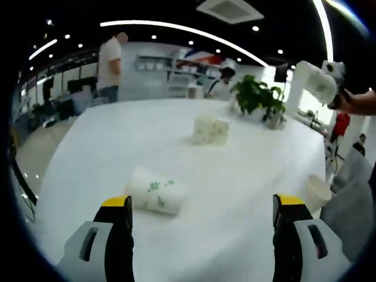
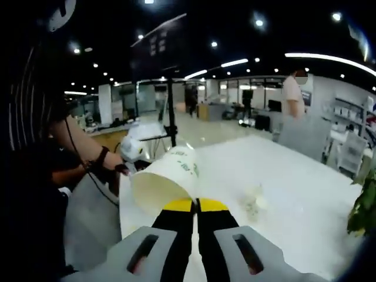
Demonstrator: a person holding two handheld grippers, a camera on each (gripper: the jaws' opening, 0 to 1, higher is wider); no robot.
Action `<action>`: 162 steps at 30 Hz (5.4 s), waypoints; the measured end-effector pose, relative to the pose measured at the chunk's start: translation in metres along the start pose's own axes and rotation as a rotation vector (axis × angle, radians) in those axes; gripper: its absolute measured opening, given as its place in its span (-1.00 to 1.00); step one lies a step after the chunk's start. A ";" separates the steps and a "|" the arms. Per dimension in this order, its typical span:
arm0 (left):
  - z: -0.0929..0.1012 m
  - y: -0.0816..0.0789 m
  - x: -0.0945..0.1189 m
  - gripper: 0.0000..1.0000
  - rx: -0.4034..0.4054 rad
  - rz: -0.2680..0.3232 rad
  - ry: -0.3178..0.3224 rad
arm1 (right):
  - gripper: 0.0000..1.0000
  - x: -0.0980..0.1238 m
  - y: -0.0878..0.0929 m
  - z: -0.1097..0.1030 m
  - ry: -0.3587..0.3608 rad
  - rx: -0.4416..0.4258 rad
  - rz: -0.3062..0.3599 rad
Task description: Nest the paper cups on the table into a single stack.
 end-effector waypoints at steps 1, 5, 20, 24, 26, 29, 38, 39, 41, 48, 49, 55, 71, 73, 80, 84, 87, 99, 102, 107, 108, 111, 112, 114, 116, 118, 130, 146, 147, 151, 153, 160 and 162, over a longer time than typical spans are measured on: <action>0.000 0.000 0.000 0.98 0.001 0.001 0.000 | -1.00 0.003 -0.005 -0.004 -0.006 0.015 -0.007; 0.001 0.000 0.001 0.98 0.003 0.006 0.002 | -1.00 0.010 -0.015 -0.021 -0.040 0.044 -0.048; 0.001 -0.008 0.003 0.98 0.014 0.038 -0.004 | -1.00 -0.003 0.015 -0.065 -0.160 0.094 -0.402; 0.004 -0.008 0.004 0.98 0.016 0.041 -0.007 | -1.00 -0.008 0.023 -0.071 -0.165 0.141 -0.477; 0.006 -0.006 0.004 0.97 0.021 0.036 -0.005 | -1.00 -0.011 0.028 -0.073 -0.174 0.155 -0.510; 0.007 -0.005 0.005 0.97 0.030 0.035 -0.004 | -1.00 -0.015 0.041 -0.073 -0.172 0.162 -0.592; 0.004 -0.005 0.005 0.97 0.033 0.035 -0.008 | -1.00 -0.033 0.065 -0.070 -0.158 0.167 -0.763; 0.003 -0.005 0.005 0.97 0.031 0.034 -0.008 | -1.00 -0.035 0.066 -0.070 -0.157 0.182 -0.771; 0.002 -0.005 0.005 0.96 0.027 0.036 -0.008 | -1.00 -0.038 0.071 -0.070 -0.158 0.199 -0.814; -0.001 -0.003 0.004 0.96 0.031 0.034 -0.008 | -1.00 -0.055 0.085 -0.070 -0.177 0.191 -0.908; -0.001 -0.002 0.004 0.96 0.036 0.035 -0.006 | -1.00 -0.059 0.088 -0.069 -0.181 0.198 -0.923; -0.003 -0.001 0.002 0.95 0.045 0.039 -0.009 | -1.00 -0.072 0.100 -0.061 -0.182 0.239 -1.002; -0.008 0.002 0.003 0.96 0.055 0.049 -0.021 | -1.00 -0.089 0.119 -0.055 -0.198 0.263 -1.118; -0.007 0.003 0.002 0.96 0.051 0.045 -0.018 | -1.00 -0.091 0.122 -0.054 -0.199 0.266 -1.132; -0.005 0.004 0.001 0.96 0.058 0.041 -0.013 | -1.00 -0.097 0.131 -0.053 -0.215 0.274 -1.162; -0.003 0.007 -0.001 0.96 0.060 0.043 -0.011 | -1.00 -0.098 0.140 -0.051 -0.212 0.266 -1.177; -0.003 0.011 -0.003 0.95 0.061 0.040 -0.009 | -1.00 -0.098 0.145 -0.051 -0.218 0.270 -1.175; 0.000 0.018 -0.002 0.95 0.075 0.043 -0.020 | -0.80 -0.098 0.154 -0.051 -0.264 0.365 -1.139; 0.001 0.019 -0.002 0.95 0.076 0.043 -0.021 | -0.76 -0.099 0.154 -0.052 -0.270 0.364 -1.130; 0.003 0.020 -0.001 0.95 0.078 0.042 -0.022 | -0.73 -0.098 0.156 -0.053 -0.275 0.347 -1.122; 0.004 0.020 -0.001 0.95 0.080 0.043 -0.021 | -0.72 -0.098 0.157 -0.053 -0.274 0.346 -1.122; 0.004 0.020 -0.001 0.95 0.079 0.041 -0.020 | -0.72 -0.097 0.157 -0.054 -0.274 0.338 -1.112; 0.004 0.019 -0.001 0.95 0.080 0.044 -0.020 | -0.72 -0.097 0.158 -0.054 -0.275 0.333 -1.108; 0.004 0.019 0.000 0.95 0.077 0.043 -0.021 | -0.72 -0.096 0.158 -0.056 -0.281 0.317 -1.092; 0.004 0.018 0.000 0.95 0.080 0.045 -0.020 | -0.71 -0.095 0.158 -0.056 -0.280 0.303 -1.080; 0.004 0.018 0.001 0.95 0.080 0.040 -0.021 | -0.71 -0.095 0.156 -0.061 -0.283 0.228 -1.039; 0.004 0.012 0.007 0.95 0.069 0.042 -0.024 | -0.72 -0.059 0.115 -0.030 -0.130 0.013 -0.681; 0.006 0.006 0.014 0.95 0.051 0.035 -0.015 | -0.79 0.006 0.117 0.009 0.151 -0.023 -0.379; 0.006 0.006 0.014 0.95 0.049 0.034 -0.014 | -0.79 0.007 0.119 0.010 0.157 -0.026 -0.370; 0.005 0.007 0.015 0.95 0.056 0.036 -0.021 | -0.79 0.009 0.124 0.013 0.198 -0.021 -0.319; 0.004 0.008 0.016 0.95 0.052 0.031 -0.019 | -0.79 0.011 0.126 0.014 0.214 -0.032 -0.303; -0.001 0.004 0.022 0.95 0.048 0.026 -0.020 | -0.71 0.015 0.131 0.017 0.241 -0.071 -0.277; -0.001 0.003 0.022 0.95 0.045 0.026 -0.016 | -0.71 0.017 0.133 0.018 0.247 -0.075 -0.268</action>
Point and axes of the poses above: the point that each gripper's makers call its tool centre point, and the gripper's own axes: x roughly backward along the fingers, z roughly to its right, y roughly out of its underside, the point moved 3 cm from there along x, roughly backward along the fingers, and after that the axes turned 9 degrees about -x, right-handed, at the moved point
